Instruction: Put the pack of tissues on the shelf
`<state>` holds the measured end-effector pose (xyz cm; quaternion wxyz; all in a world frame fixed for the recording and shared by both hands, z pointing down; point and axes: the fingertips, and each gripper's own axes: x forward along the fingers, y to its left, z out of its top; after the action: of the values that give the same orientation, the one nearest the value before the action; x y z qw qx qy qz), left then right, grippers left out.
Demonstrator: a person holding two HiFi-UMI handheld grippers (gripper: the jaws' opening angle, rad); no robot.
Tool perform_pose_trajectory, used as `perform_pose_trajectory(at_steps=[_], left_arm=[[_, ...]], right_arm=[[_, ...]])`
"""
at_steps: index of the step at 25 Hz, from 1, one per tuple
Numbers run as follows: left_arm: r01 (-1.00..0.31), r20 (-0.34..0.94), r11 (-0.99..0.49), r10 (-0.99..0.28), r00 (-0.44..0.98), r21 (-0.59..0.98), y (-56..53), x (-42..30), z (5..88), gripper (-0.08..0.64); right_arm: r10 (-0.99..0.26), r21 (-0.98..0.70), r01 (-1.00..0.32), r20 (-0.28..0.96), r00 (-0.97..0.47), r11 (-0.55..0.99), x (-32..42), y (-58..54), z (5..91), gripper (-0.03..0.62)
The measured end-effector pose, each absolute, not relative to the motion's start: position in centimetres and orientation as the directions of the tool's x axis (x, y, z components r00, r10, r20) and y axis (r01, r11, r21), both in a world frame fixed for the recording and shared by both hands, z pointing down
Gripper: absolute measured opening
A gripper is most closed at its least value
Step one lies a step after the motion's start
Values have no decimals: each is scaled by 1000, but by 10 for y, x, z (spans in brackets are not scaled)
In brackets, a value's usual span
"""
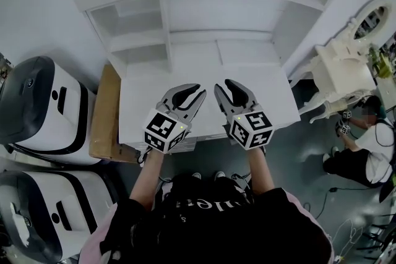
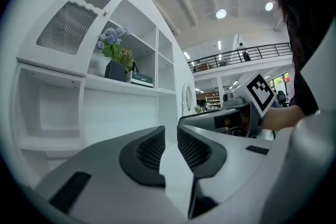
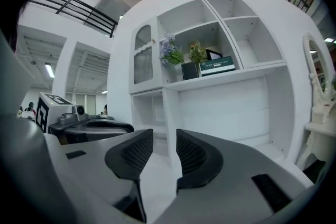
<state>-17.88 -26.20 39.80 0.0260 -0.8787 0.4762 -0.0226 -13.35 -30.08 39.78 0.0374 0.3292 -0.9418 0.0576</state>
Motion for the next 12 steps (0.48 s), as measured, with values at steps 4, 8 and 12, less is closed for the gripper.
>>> perform_pose_trajectory(at_steps=[4, 8, 12], left_arm=[[-844, 21, -533, -846, 533, -64, -249, -173, 398, 82], [-857, 30, -512, -859, 511, -55, -236, -161, 398, 82], [-870, 38, -491, -871, 490, -32, -220, -136, 401, 83]], right_arm=[[-593, -87, -604, 119, -796, 793, -127, -288, 402, 150], [-565, -95, -578, 129, -815, 811, -115, -273, 405, 127], [-541, -98, -554, 129, -831, 827, -89, -258, 405, 101]])
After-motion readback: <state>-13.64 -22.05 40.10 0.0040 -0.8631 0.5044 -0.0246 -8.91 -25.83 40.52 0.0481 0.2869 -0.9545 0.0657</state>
